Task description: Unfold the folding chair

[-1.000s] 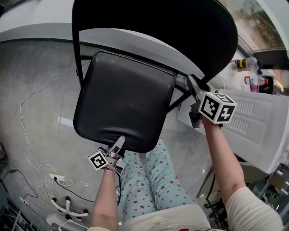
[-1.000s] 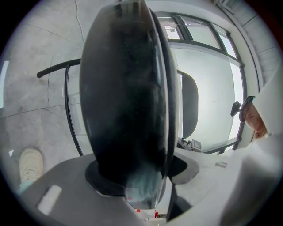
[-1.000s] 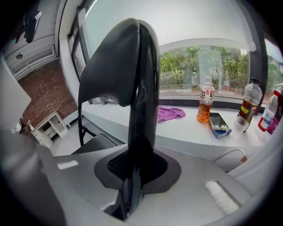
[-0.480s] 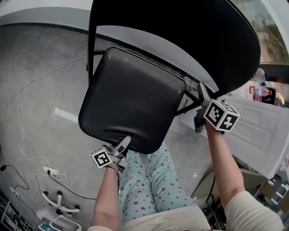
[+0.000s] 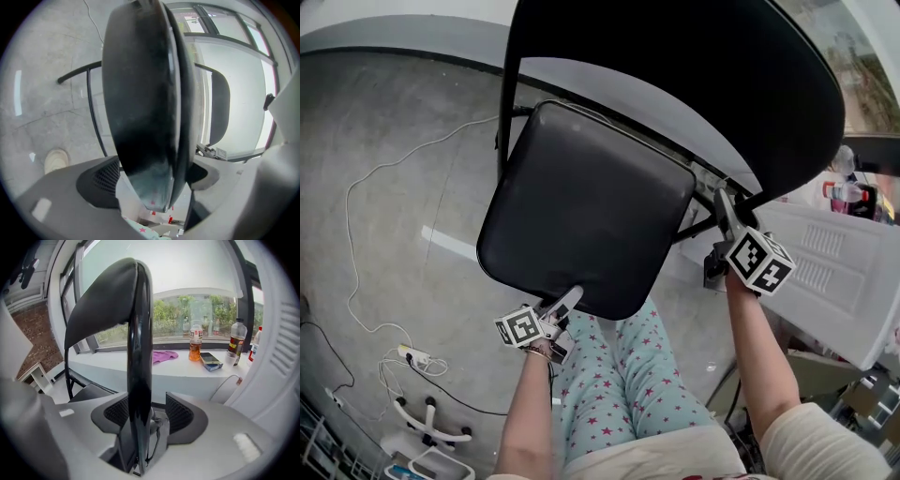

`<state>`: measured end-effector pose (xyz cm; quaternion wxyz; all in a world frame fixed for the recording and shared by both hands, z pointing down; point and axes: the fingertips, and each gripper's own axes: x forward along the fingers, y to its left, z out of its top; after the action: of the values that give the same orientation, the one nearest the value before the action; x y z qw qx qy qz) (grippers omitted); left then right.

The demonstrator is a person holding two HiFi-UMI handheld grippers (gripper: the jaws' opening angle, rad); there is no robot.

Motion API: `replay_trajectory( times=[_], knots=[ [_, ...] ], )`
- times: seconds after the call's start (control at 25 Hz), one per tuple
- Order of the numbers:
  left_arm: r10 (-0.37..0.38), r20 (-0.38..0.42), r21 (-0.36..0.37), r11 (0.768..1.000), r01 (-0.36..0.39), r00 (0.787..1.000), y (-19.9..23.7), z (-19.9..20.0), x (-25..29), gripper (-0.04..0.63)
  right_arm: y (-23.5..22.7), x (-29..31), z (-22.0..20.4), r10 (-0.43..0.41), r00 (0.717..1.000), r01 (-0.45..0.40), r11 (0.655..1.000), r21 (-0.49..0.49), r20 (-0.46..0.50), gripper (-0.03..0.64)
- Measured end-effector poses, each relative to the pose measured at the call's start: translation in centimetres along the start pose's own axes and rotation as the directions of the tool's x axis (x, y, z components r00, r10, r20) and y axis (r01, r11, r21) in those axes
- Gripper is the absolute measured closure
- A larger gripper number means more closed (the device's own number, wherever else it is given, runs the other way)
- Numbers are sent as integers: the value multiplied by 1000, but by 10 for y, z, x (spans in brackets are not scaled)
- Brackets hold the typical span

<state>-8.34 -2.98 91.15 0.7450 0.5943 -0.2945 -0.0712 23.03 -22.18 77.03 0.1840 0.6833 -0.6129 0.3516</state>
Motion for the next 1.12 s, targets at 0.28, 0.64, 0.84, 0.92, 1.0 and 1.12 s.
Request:
replay_trajectory(
  times=[0.28, 0.64, 0.84, 0.92, 1.0, 1.12],
  knots=[
    [165, 224, -104, 984, -144, 961, -9, 9, -47, 184, 16, -39, -34, -26, 999, 25, 999, -31, -31, 361],
    [51, 345, 359, 915, -182, 937, -190, 45, -83, 252, 87, -118, 2, 83, 997, -83, 996, -23, 1, 430],
    [-76, 289, 656, 742, -140, 954, -329, 53, -66, 252, 133, -177, 53, 205, 975, -199, 977, -76, 88, 445],
    [-130, 284, 732, 669, -127, 950, -375, 55, -65, 269, 156, -195, 71, 268, 956, -256, 961, -105, 123, 456],
    [-169, 278, 776, 619, -118, 945, -413, 45, -74, 299, 176, -222, 80, 323, 936, -308, 944, -121, 138, 459],
    [-270, 259, 838, 540, -77, 927, -462, 30, -91, 387, 202, -255, 99, 395, 902, -369, 914, -167, 173, 484]
  ],
)
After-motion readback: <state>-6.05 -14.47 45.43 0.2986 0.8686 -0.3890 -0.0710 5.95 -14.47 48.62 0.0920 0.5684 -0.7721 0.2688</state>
